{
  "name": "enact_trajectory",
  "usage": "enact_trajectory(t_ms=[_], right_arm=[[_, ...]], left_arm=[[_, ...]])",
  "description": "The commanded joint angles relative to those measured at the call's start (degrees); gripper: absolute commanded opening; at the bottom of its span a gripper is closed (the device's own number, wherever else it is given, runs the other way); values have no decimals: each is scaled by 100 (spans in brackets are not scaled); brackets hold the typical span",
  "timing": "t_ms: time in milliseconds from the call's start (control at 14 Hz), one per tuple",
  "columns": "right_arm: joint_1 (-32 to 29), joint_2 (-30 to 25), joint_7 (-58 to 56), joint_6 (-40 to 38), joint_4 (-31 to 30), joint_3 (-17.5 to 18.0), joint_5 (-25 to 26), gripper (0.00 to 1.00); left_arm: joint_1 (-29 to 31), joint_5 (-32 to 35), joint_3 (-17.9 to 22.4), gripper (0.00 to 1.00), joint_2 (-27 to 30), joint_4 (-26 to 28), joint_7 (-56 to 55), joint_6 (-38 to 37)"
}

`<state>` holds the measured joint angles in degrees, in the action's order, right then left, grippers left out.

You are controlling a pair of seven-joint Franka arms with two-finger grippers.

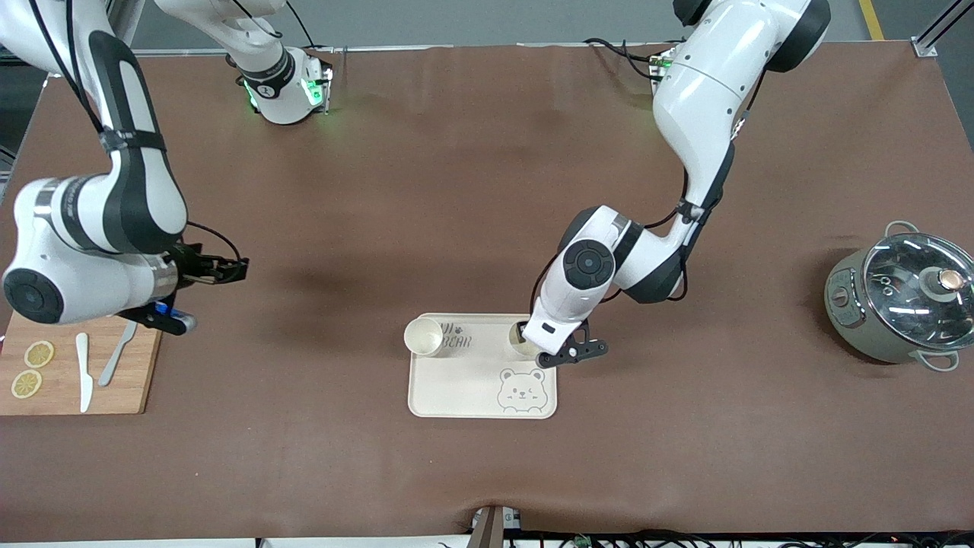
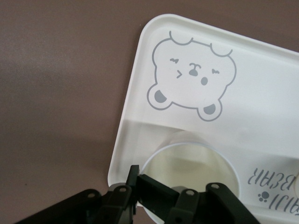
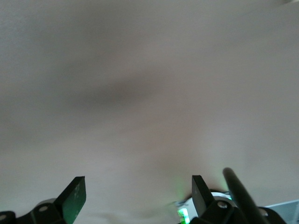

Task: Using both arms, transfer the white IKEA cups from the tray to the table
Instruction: 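Reach the right gripper to the other cup and close on it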

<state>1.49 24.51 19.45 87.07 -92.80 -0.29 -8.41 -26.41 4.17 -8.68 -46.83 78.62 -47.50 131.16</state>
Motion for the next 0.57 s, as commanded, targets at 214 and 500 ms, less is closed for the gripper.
enact_trajectory(t_ms=[214, 500], right_arm=[[465, 106, 1340, 459, 52, 2, -601, 100], [659, 159, 1729, 811, 61, -7, -996, 100]], left_arm=[[39, 136, -2, 0, 94, -119, -137, 41], [101, 137, -2, 0, 218, -119, -137, 6]])
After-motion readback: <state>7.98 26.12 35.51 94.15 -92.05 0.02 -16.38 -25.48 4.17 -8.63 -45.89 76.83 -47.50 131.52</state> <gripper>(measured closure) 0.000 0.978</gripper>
